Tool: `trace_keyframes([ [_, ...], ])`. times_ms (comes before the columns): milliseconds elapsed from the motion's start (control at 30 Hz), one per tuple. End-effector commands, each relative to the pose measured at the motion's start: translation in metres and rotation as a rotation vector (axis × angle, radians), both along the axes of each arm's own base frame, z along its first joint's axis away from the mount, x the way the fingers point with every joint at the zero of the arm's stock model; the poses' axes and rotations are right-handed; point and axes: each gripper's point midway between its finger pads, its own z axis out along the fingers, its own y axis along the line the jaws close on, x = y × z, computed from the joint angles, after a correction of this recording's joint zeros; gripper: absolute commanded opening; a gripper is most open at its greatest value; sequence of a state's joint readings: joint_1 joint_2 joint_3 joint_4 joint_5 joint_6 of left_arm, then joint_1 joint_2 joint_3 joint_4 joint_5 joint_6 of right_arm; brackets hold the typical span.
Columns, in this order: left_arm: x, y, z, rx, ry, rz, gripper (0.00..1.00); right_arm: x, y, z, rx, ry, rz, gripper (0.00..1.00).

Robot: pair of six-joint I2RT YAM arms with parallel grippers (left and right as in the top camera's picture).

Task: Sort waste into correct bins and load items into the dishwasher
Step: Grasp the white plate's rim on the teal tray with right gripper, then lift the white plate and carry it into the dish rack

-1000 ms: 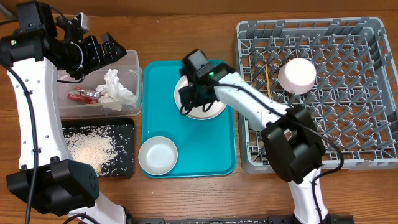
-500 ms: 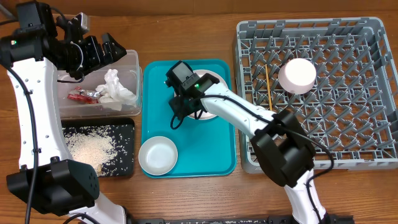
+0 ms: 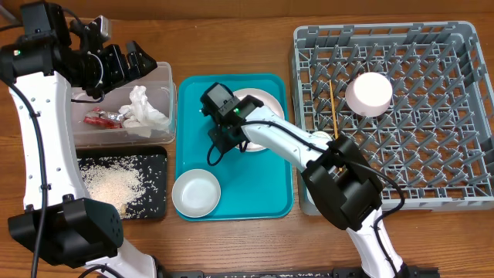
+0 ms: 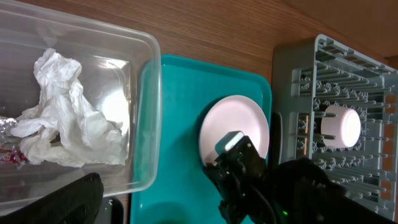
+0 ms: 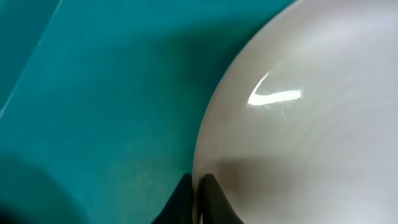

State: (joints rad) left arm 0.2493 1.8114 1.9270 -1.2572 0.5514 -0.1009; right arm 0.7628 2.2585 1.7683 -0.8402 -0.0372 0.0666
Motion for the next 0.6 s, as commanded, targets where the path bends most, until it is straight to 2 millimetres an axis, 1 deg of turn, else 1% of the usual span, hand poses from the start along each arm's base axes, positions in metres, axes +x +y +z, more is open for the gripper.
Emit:
trace_keyframes([
  [0,0.002,-0.002,0.008,-0.002,-0.03,-0.015,1.0,-0.007,0.019,0.023,0.091,0.045,0.023,0.04],
  [67,0.002,-0.002,0.008,-0.002,-0.03,-0.015,1.0,-0.008,0.031,0.051,0.161,0.042,0.043,0.04],
  [100,0.002,-0.002,0.008,-0.002,-0.03,-0.015,1.0,-0.009,0.039,0.078,0.22,0.039,0.061,0.04],
  [167,0.002,-0.002,0.008,-0.002,-0.03,-0.015,1.0,-0.011,0.042,0.11,0.274,0.03,0.074,0.04],
  [200,0.002,-0.002,0.008,-0.002,-0.03,-0.015,1.0,-0.012,0.041,0.122,0.29,0.024,0.075,0.04],
  [233,0.002,-0.002,0.008,-0.002,-0.03,-0.015,1.0,-0.014,0.035,0.147,0.318,0.018,0.072,0.04],
  [367,0.002,-0.002,0.008,-0.002,-0.03,-0.015,1.0,-0.018,0.013,0.194,0.393,0.018,0.059,0.04],
  [433,0.002,-0.002,0.008,-0.002,-0.03,-0.015,1.0,-0.017,0.001,0.224,0.473,0.018,0.056,0.04],
  [533,0.002,-0.002,0.008,-0.002,-0.03,-0.015,1.0,-0.01,-0.022,0.258,0.579,0.014,0.038,0.04],
  [567,0.002,-0.002,0.008,-0.002,-0.03,-0.015,1.0,-0.005,-0.031,0.265,0.605,0.01,0.026,0.04],
])
